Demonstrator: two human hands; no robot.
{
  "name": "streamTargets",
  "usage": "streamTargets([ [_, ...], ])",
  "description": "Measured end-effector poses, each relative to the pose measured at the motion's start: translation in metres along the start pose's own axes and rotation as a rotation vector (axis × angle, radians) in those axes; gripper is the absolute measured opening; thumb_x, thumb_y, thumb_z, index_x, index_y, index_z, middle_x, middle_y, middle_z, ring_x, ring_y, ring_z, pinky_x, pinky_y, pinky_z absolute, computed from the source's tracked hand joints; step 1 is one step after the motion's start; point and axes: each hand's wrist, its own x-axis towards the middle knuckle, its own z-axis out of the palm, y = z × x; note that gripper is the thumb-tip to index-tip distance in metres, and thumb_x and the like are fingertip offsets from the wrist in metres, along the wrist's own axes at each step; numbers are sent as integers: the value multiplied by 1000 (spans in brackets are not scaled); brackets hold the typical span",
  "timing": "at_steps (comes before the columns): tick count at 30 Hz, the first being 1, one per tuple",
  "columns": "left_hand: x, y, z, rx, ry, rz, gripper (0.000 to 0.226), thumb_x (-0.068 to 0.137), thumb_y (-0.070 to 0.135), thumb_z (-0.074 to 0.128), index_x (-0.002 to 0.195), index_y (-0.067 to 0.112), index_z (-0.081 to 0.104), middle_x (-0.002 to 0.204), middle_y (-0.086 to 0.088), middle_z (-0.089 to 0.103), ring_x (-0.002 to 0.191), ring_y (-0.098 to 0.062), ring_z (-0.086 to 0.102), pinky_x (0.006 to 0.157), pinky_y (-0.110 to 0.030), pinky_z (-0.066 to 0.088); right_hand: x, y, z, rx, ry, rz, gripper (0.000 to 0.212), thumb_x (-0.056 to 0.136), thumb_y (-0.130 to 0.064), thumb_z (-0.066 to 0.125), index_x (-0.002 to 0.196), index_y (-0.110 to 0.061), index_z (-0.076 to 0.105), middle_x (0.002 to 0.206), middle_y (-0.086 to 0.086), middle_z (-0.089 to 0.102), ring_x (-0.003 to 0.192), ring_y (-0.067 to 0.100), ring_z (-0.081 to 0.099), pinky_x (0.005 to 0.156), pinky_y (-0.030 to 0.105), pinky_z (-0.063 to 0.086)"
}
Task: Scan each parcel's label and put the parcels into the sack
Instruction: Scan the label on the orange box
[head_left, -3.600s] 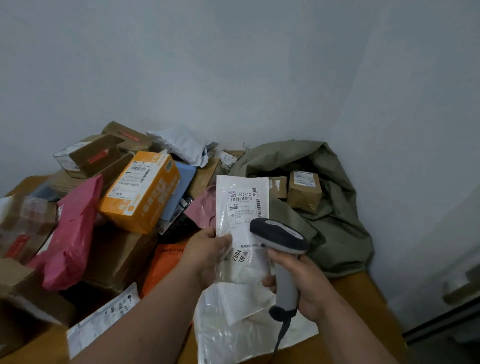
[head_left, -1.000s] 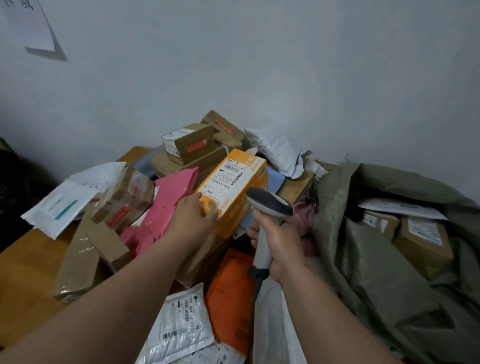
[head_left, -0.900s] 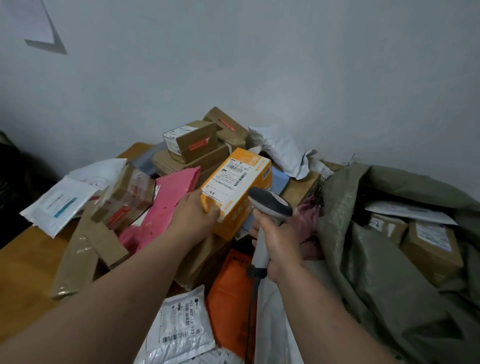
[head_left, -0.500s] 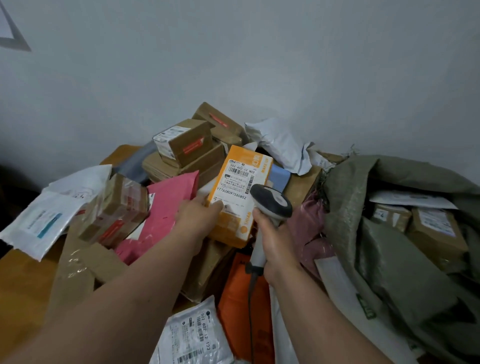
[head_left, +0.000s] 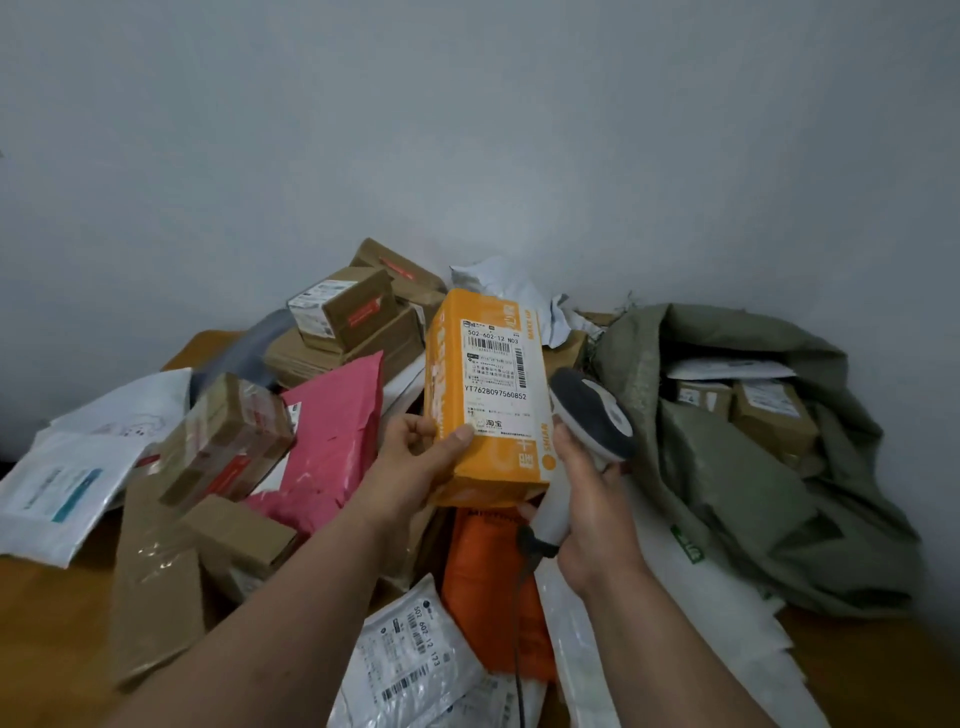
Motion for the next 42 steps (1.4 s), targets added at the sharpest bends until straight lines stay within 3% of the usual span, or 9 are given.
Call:
streamTargets([
  [4,-20,1,-10,-5,-127,-89,117,39,41,98,138,39,35,130,-2,62,112,-30,66,96,-51,54,-26,-8,-6,-59,-63,-44,59,82,-38,78,137,-29,59,128,2,71,118,28,67,101,60,50],
  [9,-40,0,-15,7,-241,-118,108,49,10,90,132,56,39,126,-2,69,118,-35,63,96,-62,49,-47,-14,-14,-163,-111,-35,36,87,-29,76,123,-22,71,117,6,75,112,30,70,102,60,50],
  [14,-51,-10,-10,-86,-147,-16,95,58,-4,79,120,56,40,112,-1,74,98,-28,73,72,-48,60,-61,-30,-22,-312,-144,-117,30,87,-29,77,117,-27,73,109,-2,78,106,22,72,93,49,57],
  [17,-57,-18,-1,-75,-108,27,100,59,-8,80,120,60,39,112,-1,74,96,-24,74,67,-44,60,-64,-43,-29,-343,-207,-127,20,90,-25,75,109,-24,77,100,3,79,94,24,75,77,39,60],
  [19,-61,-24,7,-72,-101,31,111,62,-11,79,127,63,28,110,0,75,94,-23,74,63,-40,60,-66,-49,-34,-401,-236,-140,6,90,-27,75,93,-28,80,86,4,78,82,26,73,75,44,59],
  [22,-71,-28,18,-42,-95,39,126,62,-9,80,142,61,12,111,0,75,99,-27,73,66,-40,60,-70,-56,-41,-486,-260,-160,20,91,-28,74,74,-39,76,61,-3,68,63,16,67,67,38,54],
  [28,-82,-30,33,22,-43,57,129,71,-12,78,153,53,2,115,1,73,108,-27,70,95,-53,54,-80,-72,-49,-509,-352,-199,30,93,-26,71,74,-49,73,64,-15,69,56,9,65,57,21,52],
  [39,-88,-36,51,50,-39,108,112,72,-12,76,137,60,20,106,9,75,96,-15,73,71,-33,61,-87,-87,-65,-523,-387,-192,11,93,-23,70,83,-28,68,60,-14,67,54,9,61,54,19,51],
  [42,-89,-38,53,53,-34,98,117,72,-12,77,144,57,17,104,9,75,95,-15,74,69,-32,61,-86,-87,-69,-537,-388,-189,12,92,-23,70,81,-28,68,59,-11,64,54,9,61,55,21,51],
])
